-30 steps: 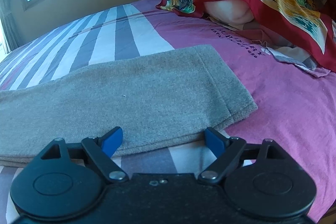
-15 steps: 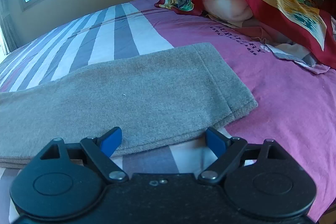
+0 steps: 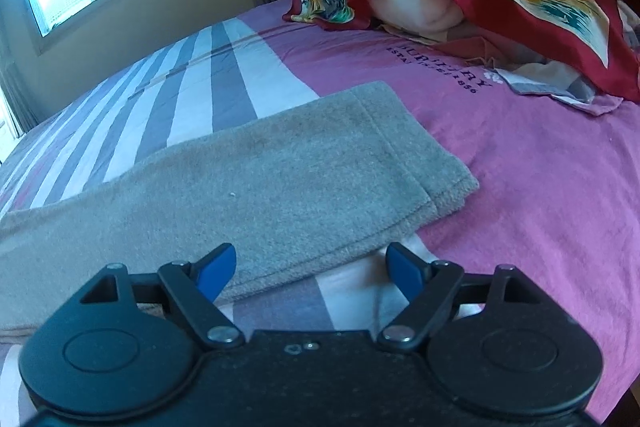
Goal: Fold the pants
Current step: 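Fold the held cuff over the sweatpants with the left tool and open it, then grasp the sweatpants edge with the right tool and lift it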
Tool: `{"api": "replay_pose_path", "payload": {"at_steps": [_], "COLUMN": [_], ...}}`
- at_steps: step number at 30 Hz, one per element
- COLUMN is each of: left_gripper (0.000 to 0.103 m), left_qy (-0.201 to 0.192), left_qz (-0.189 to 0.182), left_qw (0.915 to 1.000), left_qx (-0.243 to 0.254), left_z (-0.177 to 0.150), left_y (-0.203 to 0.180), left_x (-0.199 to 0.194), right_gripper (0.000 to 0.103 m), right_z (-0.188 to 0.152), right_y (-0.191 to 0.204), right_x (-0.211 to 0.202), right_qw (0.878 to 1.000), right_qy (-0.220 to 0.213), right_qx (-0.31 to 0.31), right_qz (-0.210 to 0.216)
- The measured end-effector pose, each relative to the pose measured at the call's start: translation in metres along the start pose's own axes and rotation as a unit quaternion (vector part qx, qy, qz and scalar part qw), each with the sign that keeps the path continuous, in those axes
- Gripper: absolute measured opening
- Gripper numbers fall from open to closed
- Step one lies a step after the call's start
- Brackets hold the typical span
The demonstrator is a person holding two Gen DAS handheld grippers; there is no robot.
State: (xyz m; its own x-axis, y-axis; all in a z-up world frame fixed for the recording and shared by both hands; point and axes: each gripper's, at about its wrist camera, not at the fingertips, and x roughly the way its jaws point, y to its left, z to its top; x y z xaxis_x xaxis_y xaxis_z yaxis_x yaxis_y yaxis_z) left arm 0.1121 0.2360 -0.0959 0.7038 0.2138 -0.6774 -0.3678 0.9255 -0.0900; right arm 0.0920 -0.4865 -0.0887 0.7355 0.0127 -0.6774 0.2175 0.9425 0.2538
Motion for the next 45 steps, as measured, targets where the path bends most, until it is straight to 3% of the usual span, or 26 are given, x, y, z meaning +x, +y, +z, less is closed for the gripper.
{"api": "replay_pose_path", "payload": {"at_steps": [8,11,13,16,18,21,28,31,39,41,45], "left_gripper": [0.101,0.101,0.101,0.100,0.100,0.100,0.102,0.102,0.103,0.103,0.103], "left_qy": [0.000,-0.036,-0.071,-0.111,-0.090,0.017,0.007,0.006,0.005,0.006,0.004], "left_qz": [0.024,0.037,0.031,-0.034,-0.068,-0.093,-0.090,-0.089,-0.082,-0.081,-0.080], "left_qw": [0.9994,0.9980,0.9963,0.9918,0.9906,0.9911,0.9908,0.9909,0.9914,0.9916,0.9917], "left_qx": [0.025,0.036,0.038,0.053,0.077,0.094,0.101,0.101,0.102,0.101,0.100], "left_z": [0.009,0.014,0.018,0.023,0.022,0.010,0.007,0.006,0.006,0.006,0.006], "left_y": [-0.008,-0.012,-0.016,-0.027,-0.038,-0.047,-0.052,-0.053,-0.056,-0.057,-0.056], "left_x": [-0.008,-0.027,-0.042,-0.053,-0.042,0.003,0.008,0.009,0.009,0.009,0.009], "right_gripper": [0.082,0.081,0.081,0.078,0.074,0.066,0.051,0.039,0.033,0.020,0.008], "right_z": [-0.001,-0.002,-0.002,-0.003,-0.004,-0.007,-0.020,-0.018,-0.002,0.005,0.019], "right_y": [-0.002,-0.005,-0.006,-0.011,-0.018,-0.037,-0.078,-0.091,-0.099,-0.098,-0.083], "right_x": [-0.002,-0.005,-0.007,-0.013,-0.018,-0.025,-0.023,-0.011,-0.015,-0.011,-0.011], "right_qw": [1.000,1.000,1.000,0.999,0.997,0.988,0.961,0.951,0.965,0.968,0.979], "right_qy": [-0.002,-0.004,-0.008,-0.018,-0.031,-0.053,-0.050,-0.052,-0.057,-0.059,-0.067], "right_qx": [0.006,0.008,0.014,0.029,0.055,0.130,0.247,0.278,0.238,0.225,0.176], "right_qz": [0.008,0.012,0.014,0.022,0.038,0.067,0.112,0.123,0.096,0.094,0.073]}}
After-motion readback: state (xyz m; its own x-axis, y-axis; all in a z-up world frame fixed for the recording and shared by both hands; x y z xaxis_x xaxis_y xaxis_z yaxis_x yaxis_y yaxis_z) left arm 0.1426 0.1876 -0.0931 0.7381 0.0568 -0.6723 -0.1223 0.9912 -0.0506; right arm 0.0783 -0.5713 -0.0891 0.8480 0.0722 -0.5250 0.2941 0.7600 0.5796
